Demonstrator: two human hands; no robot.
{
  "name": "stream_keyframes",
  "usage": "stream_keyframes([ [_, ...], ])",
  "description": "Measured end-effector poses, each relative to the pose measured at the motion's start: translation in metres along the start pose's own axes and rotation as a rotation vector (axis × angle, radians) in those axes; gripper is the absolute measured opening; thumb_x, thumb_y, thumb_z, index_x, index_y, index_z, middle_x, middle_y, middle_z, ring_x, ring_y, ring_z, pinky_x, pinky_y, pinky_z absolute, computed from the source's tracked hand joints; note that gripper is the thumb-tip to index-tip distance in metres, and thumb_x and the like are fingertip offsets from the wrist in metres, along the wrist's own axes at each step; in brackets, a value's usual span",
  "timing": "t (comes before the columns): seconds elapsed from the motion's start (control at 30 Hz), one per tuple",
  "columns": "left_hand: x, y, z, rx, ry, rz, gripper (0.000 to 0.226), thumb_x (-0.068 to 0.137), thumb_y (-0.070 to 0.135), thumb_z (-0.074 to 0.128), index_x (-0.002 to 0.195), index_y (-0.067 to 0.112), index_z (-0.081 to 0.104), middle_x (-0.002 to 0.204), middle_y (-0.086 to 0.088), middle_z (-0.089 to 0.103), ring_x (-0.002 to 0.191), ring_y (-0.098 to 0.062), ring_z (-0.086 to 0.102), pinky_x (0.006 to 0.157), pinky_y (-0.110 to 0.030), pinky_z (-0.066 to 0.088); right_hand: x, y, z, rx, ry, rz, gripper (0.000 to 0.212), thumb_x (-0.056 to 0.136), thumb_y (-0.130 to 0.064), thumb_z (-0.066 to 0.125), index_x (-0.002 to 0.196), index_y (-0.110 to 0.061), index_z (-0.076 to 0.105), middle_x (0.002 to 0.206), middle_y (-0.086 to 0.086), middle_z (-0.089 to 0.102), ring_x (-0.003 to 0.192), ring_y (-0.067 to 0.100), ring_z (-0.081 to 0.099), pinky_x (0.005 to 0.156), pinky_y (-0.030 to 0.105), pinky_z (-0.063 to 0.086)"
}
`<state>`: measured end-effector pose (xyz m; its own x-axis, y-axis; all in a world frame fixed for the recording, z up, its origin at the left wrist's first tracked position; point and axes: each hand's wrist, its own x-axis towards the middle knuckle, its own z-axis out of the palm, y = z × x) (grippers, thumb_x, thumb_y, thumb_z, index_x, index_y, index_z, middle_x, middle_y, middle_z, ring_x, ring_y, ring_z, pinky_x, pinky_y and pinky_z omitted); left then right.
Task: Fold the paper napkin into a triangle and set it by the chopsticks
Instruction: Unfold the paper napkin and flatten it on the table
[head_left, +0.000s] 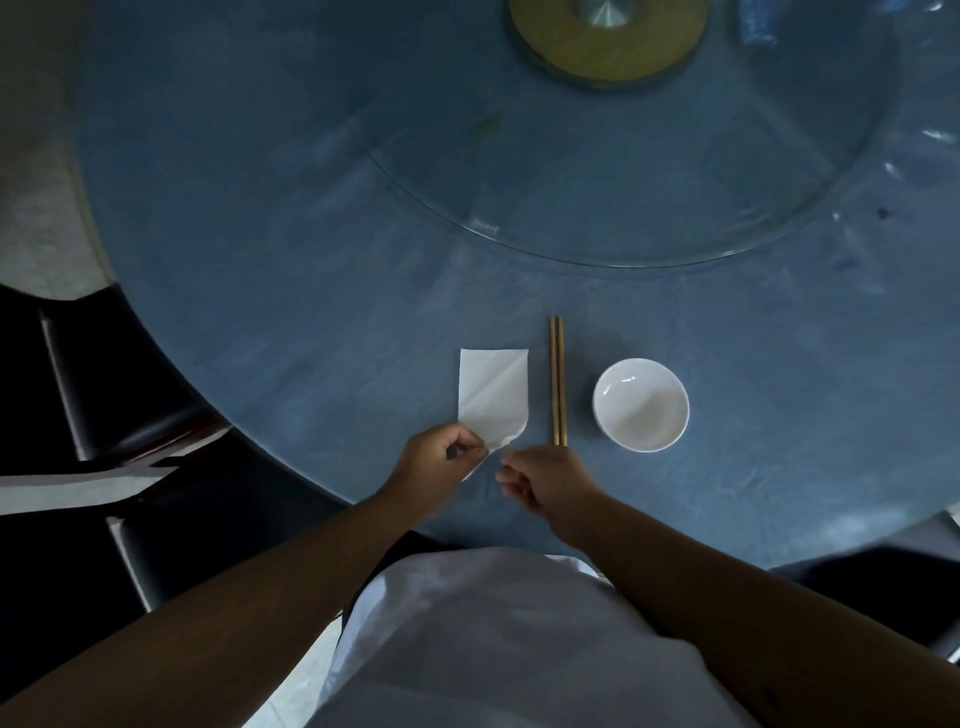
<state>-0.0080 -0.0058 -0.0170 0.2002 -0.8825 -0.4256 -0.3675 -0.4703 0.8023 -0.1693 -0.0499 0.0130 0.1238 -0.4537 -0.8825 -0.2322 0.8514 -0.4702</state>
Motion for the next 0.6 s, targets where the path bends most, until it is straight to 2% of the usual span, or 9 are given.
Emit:
stream_keyframes([
  [0.07,-0.0005,-0.0024,-0.0016,-0.02,0.006,-0.02,0.008,0.081,0.016,0.072,0.077,0.011,0.069,0.073,0.0,0.07,0.067,-0.003,0.06,0.066,-0.019,0.048,-0.0012,-0.0003,0.0018,-0.066,-0.027,-0.066,0.016,0.082,-0.018,0.065,0.067,-0.012,0.064,0.063,0.007,0.063,0.047,0.011,0.056,0.044,0.018,0.033],
  [0.13,-0.0018,-0.0028,-0.0032,-0.036,-0.008,-0.039,0.009,0.082,0.015,0.071,0.077,0.009,0.069,0.07,0.001,0.068,0.062,0.002,0.056,0.062,-0.014,0.045,-0.0016,-0.001,0.0032,-0.121,-0.051,-0.12,0.016,0.078,-0.023,0.07,0.064,-0.015,0.067,0.06,0.003,0.06,0.045,0.009,0.053,0.043,0.019,0.034],
  [0.23,-0.0042,-0.0028,-0.0047,-0.046,-0.042,-0.064,0.009,0.083,0.016,0.07,0.08,0.008,0.071,0.072,-0.001,0.069,0.065,-0.004,0.058,0.063,-0.018,0.045,-0.0015,-0.0038,0.0054,-0.354,-0.025,-0.25,0.015,0.071,-0.037,0.07,0.059,-0.028,0.069,0.054,-0.002,0.058,0.054,0.014,0.055,0.053,0.03,0.039],
  [0.33,-0.0056,-0.0045,-0.0051,-0.04,-0.056,-0.059,0.008,0.084,0.015,0.07,0.08,0.007,0.071,0.074,-0.002,0.069,0.065,-0.003,0.058,0.064,-0.019,0.045,-0.0006,-0.0042,0.008,-0.492,0.052,-0.308,0.017,0.074,-0.037,0.064,0.058,-0.032,0.067,0.051,-0.005,0.061,0.061,0.017,0.062,0.061,0.033,0.046],
  [0.47,-0.0063,-0.0076,-0.0059,-0.057,-0.089,-0.056,0.008,0.084,0.016,0.069,0.076,0.018,0.068,0.069,0.008,0.066,0.059,0.008,0.056,0.059,-0.008,0.042,-0.0016,-0.0032,0.0096,-0.459,0.082,-0.269,0.018,0.078,-0.031,0.064,0.064,-0.021,0.068,0.063,0.001,0.069,0.065,0.018,0.067,0.062,0.03,0.048],
  [0.53,-0.0059,-0.0094,-0.0064,-0.056,-0.08,-0.056,0.013,0.084,0.017,0.07,0.074,0.024,0.067,0.069,0.011,0.066,0.059,0.009,0.057,0.059,-0.008,0.043,-0.0044,-0.0026,0.0095,-0.359,0.052,-0.237,0.019,0.08,-0.032,0.066,0.069,-0.017,0.068,0.072,0.01,0.07,0.06,0.016,0.062,0.058,0.028,0.046],
  [0.6,-0.0057,-0.011,-0.0072,-0.05,-0.07,-0.055,0.013,0.083,0.018,0.071,0.074,0.026,0.067,0.07,0.012,0.067,0.061,0.008,0.059,0.061,-0.009,0.045,-0.0078,-0.0022,0.0096,-0.211,0.006,-0.175,0.027,0.085,-0.038,0.064,0.08,-0.012,0.068,0.073,0.009,0.068,0.056,0.013,0.058,0.051,0.023,0.042],
])
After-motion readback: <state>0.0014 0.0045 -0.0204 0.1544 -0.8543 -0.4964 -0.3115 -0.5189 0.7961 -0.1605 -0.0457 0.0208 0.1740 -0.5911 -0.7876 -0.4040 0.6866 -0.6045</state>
